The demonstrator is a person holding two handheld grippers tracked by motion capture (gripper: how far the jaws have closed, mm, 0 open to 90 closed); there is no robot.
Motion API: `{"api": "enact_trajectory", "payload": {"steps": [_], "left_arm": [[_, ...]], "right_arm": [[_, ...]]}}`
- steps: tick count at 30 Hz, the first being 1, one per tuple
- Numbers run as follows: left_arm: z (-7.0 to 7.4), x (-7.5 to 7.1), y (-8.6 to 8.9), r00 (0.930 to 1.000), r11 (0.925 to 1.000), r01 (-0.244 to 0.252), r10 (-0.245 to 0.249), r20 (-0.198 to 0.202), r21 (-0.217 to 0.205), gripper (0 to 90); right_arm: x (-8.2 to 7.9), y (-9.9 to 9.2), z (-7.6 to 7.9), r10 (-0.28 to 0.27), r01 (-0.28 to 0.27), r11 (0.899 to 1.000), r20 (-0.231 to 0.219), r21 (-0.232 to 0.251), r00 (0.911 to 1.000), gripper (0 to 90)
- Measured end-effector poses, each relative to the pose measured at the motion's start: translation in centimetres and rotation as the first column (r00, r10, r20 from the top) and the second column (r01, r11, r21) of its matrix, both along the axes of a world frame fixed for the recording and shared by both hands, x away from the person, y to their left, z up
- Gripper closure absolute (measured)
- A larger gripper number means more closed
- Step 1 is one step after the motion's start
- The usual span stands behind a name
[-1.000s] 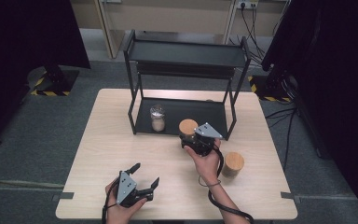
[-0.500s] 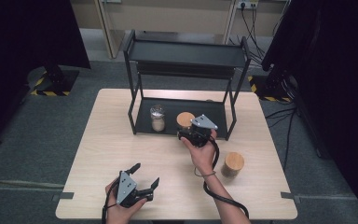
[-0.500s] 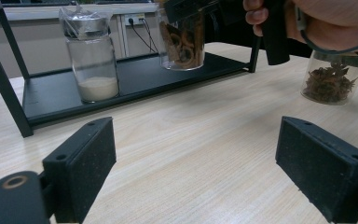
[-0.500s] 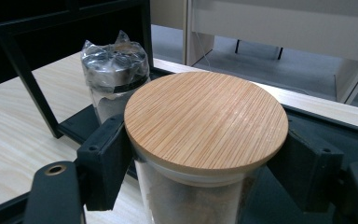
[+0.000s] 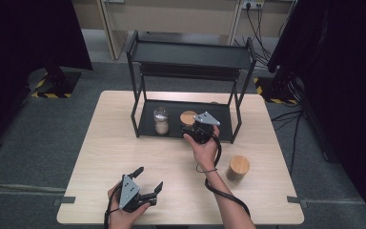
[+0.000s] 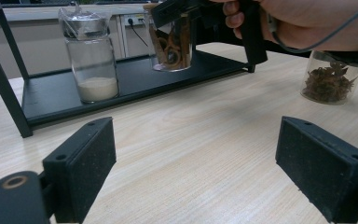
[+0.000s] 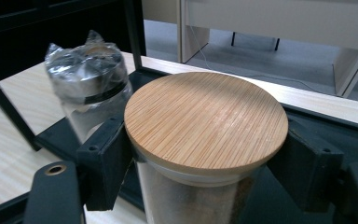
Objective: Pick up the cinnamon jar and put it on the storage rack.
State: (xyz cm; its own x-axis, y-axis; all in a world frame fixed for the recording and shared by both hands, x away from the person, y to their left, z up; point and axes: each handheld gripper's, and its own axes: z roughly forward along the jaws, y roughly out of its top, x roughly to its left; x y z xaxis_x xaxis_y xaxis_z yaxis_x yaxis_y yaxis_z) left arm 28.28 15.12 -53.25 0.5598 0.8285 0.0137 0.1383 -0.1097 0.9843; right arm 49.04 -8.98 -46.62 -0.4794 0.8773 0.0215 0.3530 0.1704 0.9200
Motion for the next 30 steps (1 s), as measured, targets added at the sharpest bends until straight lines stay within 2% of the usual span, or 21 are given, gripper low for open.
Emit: {"api": "enact_trajectory", "payload": {"steps": [13, 20, 30], "left_arm": [[0.0, 0.0, 0.0, 1.0000, 1.0000, 0.002, -0.002, 0.002, 0.003, 11.6], [0.0, 0.0, 0.0, 1.0000, 1.0000, 0.004, -0.004, 0.005, 0.008, 11.7], [0.0, -0.1, 0.0, 1.0000, 0.9999, 0.007, -0.007, 0.007, 0.013, 11.7]], "right_arm": [[1.9, 0.5, -0.4, -0.030, 0.030, 0.999, -0.023, 0.010, 0.9993, 26.2], [2.6, 0.8, -0.9, -0.046, 0.045, 0.999, -0.020, -0.022, 0.9987, 26.2], [3.3, 1.1, -1.7, -0.056, 0.056, 0.998, -0.036, -0.019, 0.9977, 26.2]]}}
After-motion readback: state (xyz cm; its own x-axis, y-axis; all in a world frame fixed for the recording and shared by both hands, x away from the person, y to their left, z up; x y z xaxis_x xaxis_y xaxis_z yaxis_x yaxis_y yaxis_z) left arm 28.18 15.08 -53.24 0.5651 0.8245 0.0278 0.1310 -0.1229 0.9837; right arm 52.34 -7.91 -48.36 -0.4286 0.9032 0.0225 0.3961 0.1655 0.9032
